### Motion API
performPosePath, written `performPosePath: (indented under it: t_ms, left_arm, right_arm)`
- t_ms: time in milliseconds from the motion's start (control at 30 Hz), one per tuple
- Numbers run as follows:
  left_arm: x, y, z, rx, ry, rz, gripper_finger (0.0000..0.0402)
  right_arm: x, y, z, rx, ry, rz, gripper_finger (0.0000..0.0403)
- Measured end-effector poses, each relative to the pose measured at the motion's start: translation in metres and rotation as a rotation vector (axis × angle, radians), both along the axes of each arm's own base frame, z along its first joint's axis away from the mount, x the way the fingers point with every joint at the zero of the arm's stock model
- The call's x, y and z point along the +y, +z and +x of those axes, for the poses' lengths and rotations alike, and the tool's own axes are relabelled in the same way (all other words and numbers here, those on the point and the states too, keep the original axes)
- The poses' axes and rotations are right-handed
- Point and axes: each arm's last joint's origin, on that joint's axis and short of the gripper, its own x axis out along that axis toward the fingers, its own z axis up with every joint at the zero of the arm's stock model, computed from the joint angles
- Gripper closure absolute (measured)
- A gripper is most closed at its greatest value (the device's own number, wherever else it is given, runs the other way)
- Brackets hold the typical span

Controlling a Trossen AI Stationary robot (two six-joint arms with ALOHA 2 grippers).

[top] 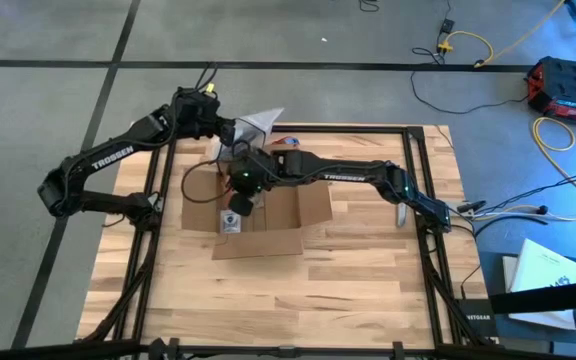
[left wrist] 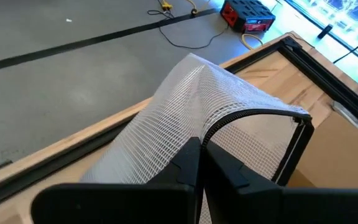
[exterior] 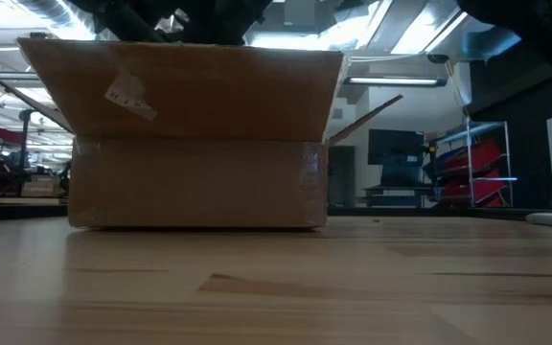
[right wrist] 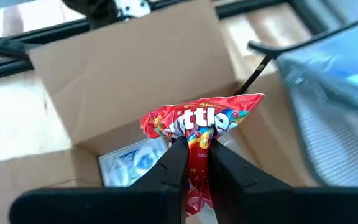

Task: Unpack boxes
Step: Put the red candy into the transparent zip bag

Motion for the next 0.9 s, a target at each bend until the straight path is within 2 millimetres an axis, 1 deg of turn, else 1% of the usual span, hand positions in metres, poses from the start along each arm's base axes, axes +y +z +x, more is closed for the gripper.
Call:
performPosePath:
  t_ms: [100,233,367,533,733,900]
  left_arm:
    - [-0.003,-0.001,0.001,0.003,-0.007,-0.013,0.0402]
    - [-0.005,-0.001,0.003,0.008,-0.021,-0.017,0.0402]
    - [-0.007,-0.001,0.005,0.007,-0.029,-0.019,0.0402]
    - [-0.007,-0.001,0.005,-0.001,-0.022,-0.027,0.0402]
    - [-0.009,0.001,0.004,-0.028,-0.02,-0.049,0.0402]
    - [-0.011,0.004,0.002,-0.041,-0.019,-0.043,0.0402]
  right_arm:
    - [-0.001,0.004,-0.001,-0.008,-0.03,-0.064,0.037]
    - [-0.005,0.007,-0.002,-0.007,-0.118,-0.169,0.037]
    - [-0.008,0.008,-0.003,0.017,-0.133,-0.265,0.037]
    - [-0.01,0.008,-0.004,0.031,-0.161,-0.322,0.037]
    - [-0.024,0.006,-0.005,0.061,-0.18,-0.375,0.037]
    - [-0.043,0.007,-0.006,0.052,-0.21,-0.387,0.037]
